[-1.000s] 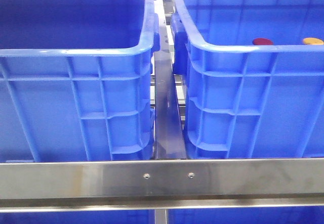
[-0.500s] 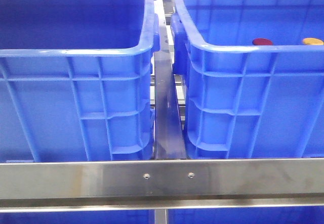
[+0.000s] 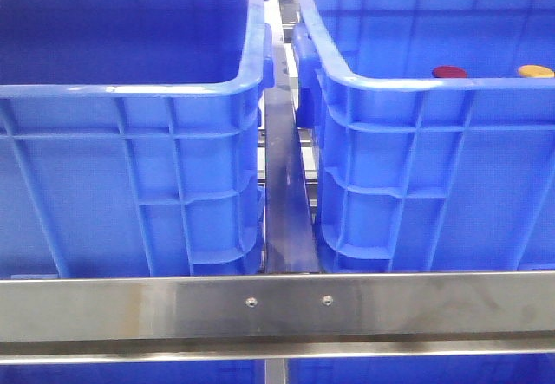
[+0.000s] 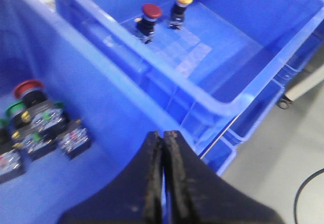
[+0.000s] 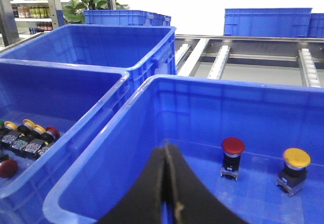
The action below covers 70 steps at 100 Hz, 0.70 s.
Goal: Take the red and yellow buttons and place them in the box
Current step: 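Raise the open right gripper up out of the bin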
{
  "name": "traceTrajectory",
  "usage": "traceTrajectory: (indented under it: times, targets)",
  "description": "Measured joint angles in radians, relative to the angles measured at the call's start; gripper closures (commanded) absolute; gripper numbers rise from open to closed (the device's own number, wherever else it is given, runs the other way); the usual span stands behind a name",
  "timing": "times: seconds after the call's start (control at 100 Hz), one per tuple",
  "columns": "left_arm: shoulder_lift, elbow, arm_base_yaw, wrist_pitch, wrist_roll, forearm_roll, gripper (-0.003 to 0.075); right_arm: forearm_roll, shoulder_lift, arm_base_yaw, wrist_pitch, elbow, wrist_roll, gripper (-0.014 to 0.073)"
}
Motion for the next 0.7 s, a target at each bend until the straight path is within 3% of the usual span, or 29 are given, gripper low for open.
traceTrajectory:
  times: [0.42,0.7]
  targets:
    - [-0.338,0.285,0.0,-0.144,0.0,0.005,0.074,-0.004,-0.108,0.0,0.029,0.104,0.0,0.0662]
    - [-0.474,0.355,0.0,-0.181,0.0,0.005,0.074,-0.007,-0.108,0.0,0.053,0.107,0.0,0.0662]
